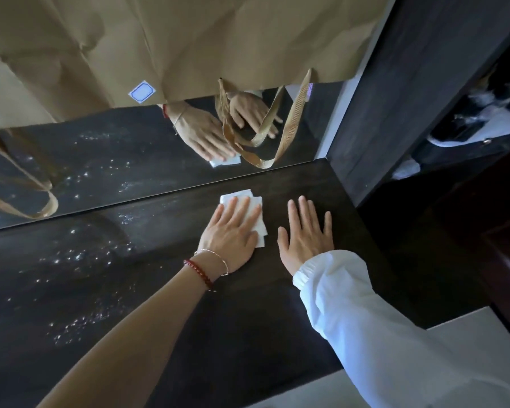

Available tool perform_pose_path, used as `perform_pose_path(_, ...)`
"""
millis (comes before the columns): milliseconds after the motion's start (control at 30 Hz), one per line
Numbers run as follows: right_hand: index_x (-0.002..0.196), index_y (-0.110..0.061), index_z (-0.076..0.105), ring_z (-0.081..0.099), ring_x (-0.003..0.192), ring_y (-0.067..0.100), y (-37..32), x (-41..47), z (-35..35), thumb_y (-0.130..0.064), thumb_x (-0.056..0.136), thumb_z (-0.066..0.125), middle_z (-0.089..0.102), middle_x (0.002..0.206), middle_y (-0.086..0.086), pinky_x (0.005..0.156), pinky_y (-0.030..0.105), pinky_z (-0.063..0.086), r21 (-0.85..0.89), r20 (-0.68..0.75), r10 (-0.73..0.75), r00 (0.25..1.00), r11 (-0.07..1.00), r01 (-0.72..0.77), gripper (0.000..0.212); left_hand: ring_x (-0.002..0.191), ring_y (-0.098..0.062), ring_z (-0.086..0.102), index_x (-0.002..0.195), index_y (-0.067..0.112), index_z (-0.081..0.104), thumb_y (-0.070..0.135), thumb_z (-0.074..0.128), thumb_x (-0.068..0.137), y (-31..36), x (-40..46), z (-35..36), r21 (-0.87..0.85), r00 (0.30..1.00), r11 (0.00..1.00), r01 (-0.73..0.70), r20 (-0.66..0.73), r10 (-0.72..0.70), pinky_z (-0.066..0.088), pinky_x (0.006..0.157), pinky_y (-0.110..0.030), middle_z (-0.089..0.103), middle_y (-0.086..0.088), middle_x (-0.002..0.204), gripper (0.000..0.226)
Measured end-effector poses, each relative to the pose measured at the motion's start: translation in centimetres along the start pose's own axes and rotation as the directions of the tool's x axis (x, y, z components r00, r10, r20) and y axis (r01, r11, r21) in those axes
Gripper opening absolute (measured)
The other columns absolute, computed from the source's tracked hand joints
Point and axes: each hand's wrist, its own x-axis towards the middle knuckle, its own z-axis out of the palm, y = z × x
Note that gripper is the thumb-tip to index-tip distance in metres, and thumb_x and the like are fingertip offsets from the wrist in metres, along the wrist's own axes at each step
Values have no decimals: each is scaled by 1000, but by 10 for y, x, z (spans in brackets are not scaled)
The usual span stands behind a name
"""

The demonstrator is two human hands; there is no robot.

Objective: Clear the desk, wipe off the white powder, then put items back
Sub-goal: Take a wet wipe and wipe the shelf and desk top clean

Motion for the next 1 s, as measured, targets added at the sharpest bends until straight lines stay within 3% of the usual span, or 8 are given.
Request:
perform_pose_path(100, 145, -15, 4, -1, 142, 21, 0, 2, 3, -35, 96, 29, 2, 155, 8, 113, 47, -3, 10, -34, 93, 995, 996, -93, 59, 142, -22, -7, 145, 16, -4, 33, 19, 97, 11, 27, -3, 15, 999, 999, -37, 8, 36, -2, 116, -38, -4, -3, 156, 56)
perform_pose_path(267, 145, -15, 10, 3, 142, 23, 1, 4, 6, -36, 94, 29, 7, 155, 9, 113, 48, 0, -48, -70, 60, 996, 997, -63, 58, 142, -20, -7, 146, 18, -3, 34, 17, 98, 21, 57, -8, 31, 998, 998, -48, 30, 47, -1, 115, -37, -5, -2, 156, 54)
perform_pose_path(433, 145, -19, 4, -2, 142, 21, 1, 4, 3, -39, 95, 26, 0, 156, 6, 113, 46, -3, -40, -10, 91, 996, 995, -91, 58, 142, -20, -3, 146, 16, 1, 32, 26, 96, -24, 8, -6, -38, 978, 977, 210, -7, -211, 0, 115, -35, -2, -4, 156, 58)
perform_pose_path(533, 145, -20, 6, -1, 142, 20, 1, 1, 0, -40, 95, 26, 2, 156, 4, 113, 45, -3, -24, 1, 88, 996, 996, -88, 58, 142, -23, 1, 145, 11, 5, 30, 28, 95, -40, -13, -9, -8, 965, 965, 263, -6, -263, 4, 115, -36, 3, -8, 155, 58)
perform_pose_path(700, 145, -22, 12, 2, 142, 19, 30, -14, -6, -39, 95, 30, 6, 155, 1, 114, 42, -2, -10, 38, 83, 996, 997, -83, 56, 142, -24, 1, 145, 8, 5, 28, 26, 95, -1, 24, -13, -39, 988, 987, 155, 5, -155, 6, 116, -35, 3, -10, 155, 58)
perform_pose_path(867, 126, -8, 52, 44, 126, 34, 74, -35, 0, -26, 83, 48, 50, 134, 16, 104, 53, 28, 76, -198, 264, 944, 964, -254, 47, 142, -22, -1, 145, 9, 5, 31, 26, 96, 46, 84, -13, -24, 1000, 1000, 10, 8, -10, 4, 115, -35, 3, -8, 155, 58)
perform_pose_path(1000, 126, -5, 51, 43, 126, 35, 77, -33, 5, -17, 78, 65, 48, 134, 21, 104, 51, 28, 86, -207, 283, 936, 959, -271, 52, 142, -21, -4, 146, 13, 0, 33, 27, 96, 81, 109, -14, 6, 987, 992, -128, 102, 127, 2, 115, -36, -2, -5, 156, 60)
